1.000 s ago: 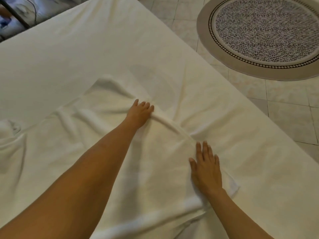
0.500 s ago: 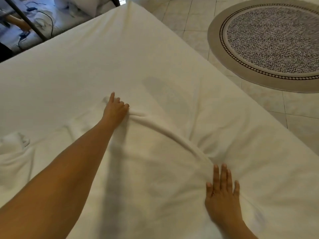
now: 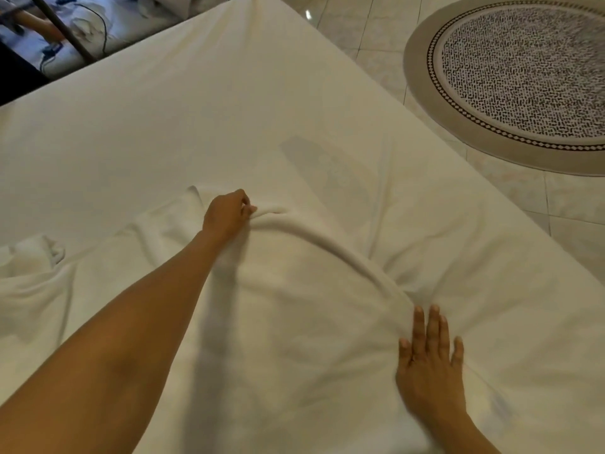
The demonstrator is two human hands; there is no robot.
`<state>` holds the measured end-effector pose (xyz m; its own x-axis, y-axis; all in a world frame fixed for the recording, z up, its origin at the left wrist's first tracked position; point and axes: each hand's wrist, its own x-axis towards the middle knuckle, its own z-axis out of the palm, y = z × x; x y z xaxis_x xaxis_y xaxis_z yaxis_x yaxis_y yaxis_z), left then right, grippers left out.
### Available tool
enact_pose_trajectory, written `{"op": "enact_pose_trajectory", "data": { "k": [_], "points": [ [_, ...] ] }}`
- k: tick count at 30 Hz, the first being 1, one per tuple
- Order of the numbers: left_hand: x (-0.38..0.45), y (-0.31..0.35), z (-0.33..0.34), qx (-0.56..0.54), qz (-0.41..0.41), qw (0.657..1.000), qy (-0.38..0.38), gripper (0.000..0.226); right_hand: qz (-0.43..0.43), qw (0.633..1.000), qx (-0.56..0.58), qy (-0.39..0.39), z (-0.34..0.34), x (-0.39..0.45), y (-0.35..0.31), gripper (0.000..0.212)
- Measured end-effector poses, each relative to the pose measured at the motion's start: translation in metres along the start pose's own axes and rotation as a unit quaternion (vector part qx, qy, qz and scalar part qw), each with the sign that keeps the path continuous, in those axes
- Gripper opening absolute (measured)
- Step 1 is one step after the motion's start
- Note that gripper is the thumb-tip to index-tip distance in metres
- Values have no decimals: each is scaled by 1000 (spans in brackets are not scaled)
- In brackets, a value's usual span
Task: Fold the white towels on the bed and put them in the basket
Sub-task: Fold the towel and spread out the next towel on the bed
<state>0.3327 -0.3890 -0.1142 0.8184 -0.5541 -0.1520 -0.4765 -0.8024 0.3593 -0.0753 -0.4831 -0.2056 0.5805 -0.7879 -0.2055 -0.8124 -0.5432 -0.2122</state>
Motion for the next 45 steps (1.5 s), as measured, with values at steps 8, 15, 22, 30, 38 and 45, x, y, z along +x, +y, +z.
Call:
{"op": "enact_pose_trajectory", "data": {
  "k": [8,15,22,30,38,45],
  "points": [
    [4,42,8,221,111,964,-98,31,24,997,45,54,-33,-9,-14,55],
    [-5,68,-1,322,154,929,-100,29,33,995,83,40,-58,-2,-20,45],
    [-21,76,-32,404,166,885,-164,25,73,993,38,-81,-98,23,-27,16],
    [-63,66,-66,478,170,853,-119,25,56,986,-68,-139,-116,-7,-18,16],
    [-106,34,-113,369,-6,929,-35,16,-69,993,31,-95,-119,-60,-49,19],
    [-151,-60,-151,227,-133,958,-118,28,-123,979,80,-143,-105,-113,-131,21]
  ]
}}
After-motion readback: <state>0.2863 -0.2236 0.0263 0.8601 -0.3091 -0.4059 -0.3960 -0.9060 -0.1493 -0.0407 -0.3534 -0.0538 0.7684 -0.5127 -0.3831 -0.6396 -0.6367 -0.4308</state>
